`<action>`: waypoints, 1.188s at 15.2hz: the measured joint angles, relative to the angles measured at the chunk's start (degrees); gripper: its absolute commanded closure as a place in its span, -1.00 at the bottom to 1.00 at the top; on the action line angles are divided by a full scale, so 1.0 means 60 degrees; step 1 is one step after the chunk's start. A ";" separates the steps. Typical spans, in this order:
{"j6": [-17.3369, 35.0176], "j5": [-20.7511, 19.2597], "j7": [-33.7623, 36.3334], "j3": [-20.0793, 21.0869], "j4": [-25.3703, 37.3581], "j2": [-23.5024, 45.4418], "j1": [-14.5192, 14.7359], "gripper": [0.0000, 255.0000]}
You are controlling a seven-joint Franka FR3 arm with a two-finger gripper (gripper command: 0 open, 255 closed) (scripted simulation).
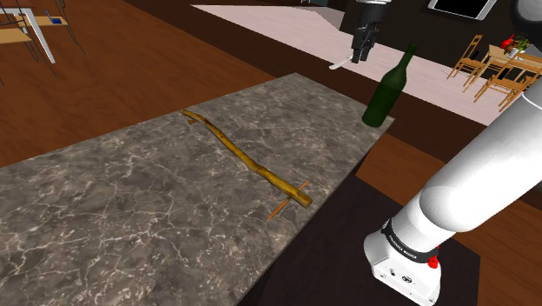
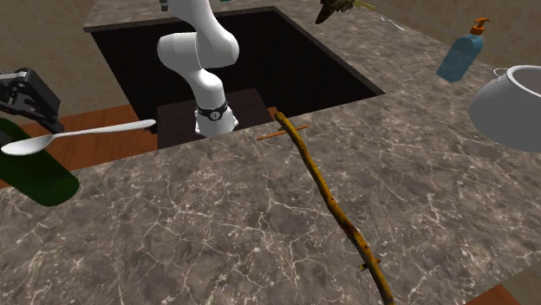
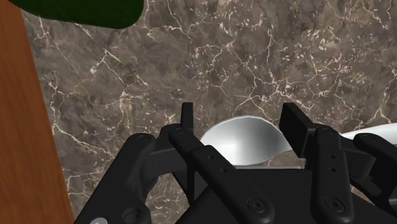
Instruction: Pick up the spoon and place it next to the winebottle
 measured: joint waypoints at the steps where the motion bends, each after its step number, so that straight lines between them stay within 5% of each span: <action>1: 0.0138 -0.0007 0.0018 0.0003 -0.0162 -0.0025 0.0002 1.00; 18: 0.2269 -0.0008 0.0120 -0.0016 -0.2258 0.0014 -0.0010 1.00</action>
